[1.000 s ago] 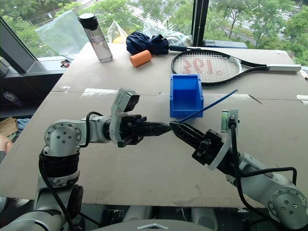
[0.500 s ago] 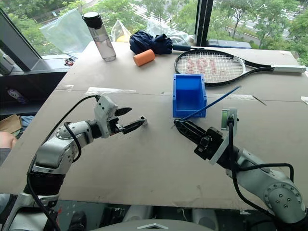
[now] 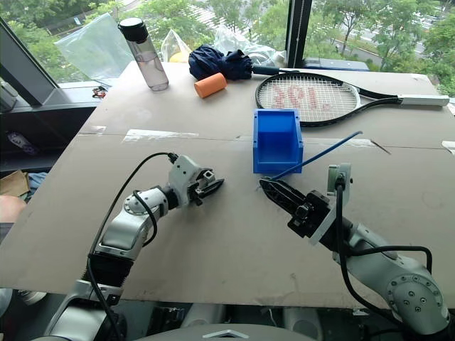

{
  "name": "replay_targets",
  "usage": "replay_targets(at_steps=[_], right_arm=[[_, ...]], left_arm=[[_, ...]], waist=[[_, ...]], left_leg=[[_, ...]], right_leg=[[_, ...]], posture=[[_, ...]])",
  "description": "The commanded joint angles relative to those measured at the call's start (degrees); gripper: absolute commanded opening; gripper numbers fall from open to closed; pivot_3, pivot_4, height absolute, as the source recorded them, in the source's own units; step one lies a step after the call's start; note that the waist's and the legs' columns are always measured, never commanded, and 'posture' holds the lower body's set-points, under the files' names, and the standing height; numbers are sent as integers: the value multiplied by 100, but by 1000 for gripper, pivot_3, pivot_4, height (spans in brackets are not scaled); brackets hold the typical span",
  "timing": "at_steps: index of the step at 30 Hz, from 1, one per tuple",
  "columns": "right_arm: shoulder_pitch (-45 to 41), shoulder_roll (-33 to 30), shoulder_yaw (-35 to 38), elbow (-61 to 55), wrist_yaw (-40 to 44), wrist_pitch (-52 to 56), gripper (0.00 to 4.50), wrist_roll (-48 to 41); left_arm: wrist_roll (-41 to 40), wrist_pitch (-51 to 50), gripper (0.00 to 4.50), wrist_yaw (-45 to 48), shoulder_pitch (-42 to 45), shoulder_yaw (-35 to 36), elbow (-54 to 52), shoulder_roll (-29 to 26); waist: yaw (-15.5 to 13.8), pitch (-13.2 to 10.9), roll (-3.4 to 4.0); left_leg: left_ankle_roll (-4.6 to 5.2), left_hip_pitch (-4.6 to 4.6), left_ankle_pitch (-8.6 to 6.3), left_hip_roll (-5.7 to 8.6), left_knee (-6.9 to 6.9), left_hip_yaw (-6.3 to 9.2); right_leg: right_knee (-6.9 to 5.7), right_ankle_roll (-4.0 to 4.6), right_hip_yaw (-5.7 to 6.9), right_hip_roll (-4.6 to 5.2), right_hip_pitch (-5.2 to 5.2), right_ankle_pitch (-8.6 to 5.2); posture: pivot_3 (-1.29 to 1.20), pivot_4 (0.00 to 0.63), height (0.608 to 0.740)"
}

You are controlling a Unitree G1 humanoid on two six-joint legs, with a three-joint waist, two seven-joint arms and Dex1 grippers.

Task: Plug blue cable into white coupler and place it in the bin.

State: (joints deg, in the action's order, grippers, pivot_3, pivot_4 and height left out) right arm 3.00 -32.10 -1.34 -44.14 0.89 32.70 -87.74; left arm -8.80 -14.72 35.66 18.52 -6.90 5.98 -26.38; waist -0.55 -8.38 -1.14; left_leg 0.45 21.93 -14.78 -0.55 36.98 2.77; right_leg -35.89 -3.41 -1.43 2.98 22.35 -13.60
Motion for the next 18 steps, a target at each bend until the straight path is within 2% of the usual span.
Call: replay_targets(at_steps=[1, 3, 8, 11, 18], right_arm=[[1, -14, 118, -271, 66, -71, 0, 316], [-84, -86, 79, -269, 136, -39, 0, 785], [-578, -408, -620, -64, 749, 127, 0, 2619], [-772, -370, -853, 142, 1294, -50, 0, 3254], [-1602, -479, -1555, 1033, 2618, -326, 0, 4864]], left_arm=[[15, 206, 537, 249, 143, 14, 149, 4], [-153, 167, 597, 525, 186, 45, 195, 7], [-765, -216, 596, 2062, 249, -329, -147, -167], [-693, -203, 596, 2664, 486, -634, -74, -266], [-38, 646, 596, 3750, 1281, -1415, 762, -344]], waist=[[-5, 0, 0], [-6, 0, 0], [5, 0, 2], [-9, 1, 1], [-1, 1, 2]], left_leg=[[0, 0, 0, 0, 1, 0], [0, 0, 0, 2, 3, -1], [0, 2, 0, 4, 8, -1], [0, 6, 0, 4, 8, -7], [0, 5, 0, 6, 18, -18]], right_leg=[[0, 0, 0, 0, 0, 0], [0, 0, 0, 0, -1, 0], [0, 2, 2, 0, 0, -1], [0, 19, 19, -3, -1, -11], [0, 23, 18, -7, -5, -13]], posture=[[0, 150, 740], [0, 150, 740], [0, 150, 740], [0, 150, 740], [0, 150, 740]])
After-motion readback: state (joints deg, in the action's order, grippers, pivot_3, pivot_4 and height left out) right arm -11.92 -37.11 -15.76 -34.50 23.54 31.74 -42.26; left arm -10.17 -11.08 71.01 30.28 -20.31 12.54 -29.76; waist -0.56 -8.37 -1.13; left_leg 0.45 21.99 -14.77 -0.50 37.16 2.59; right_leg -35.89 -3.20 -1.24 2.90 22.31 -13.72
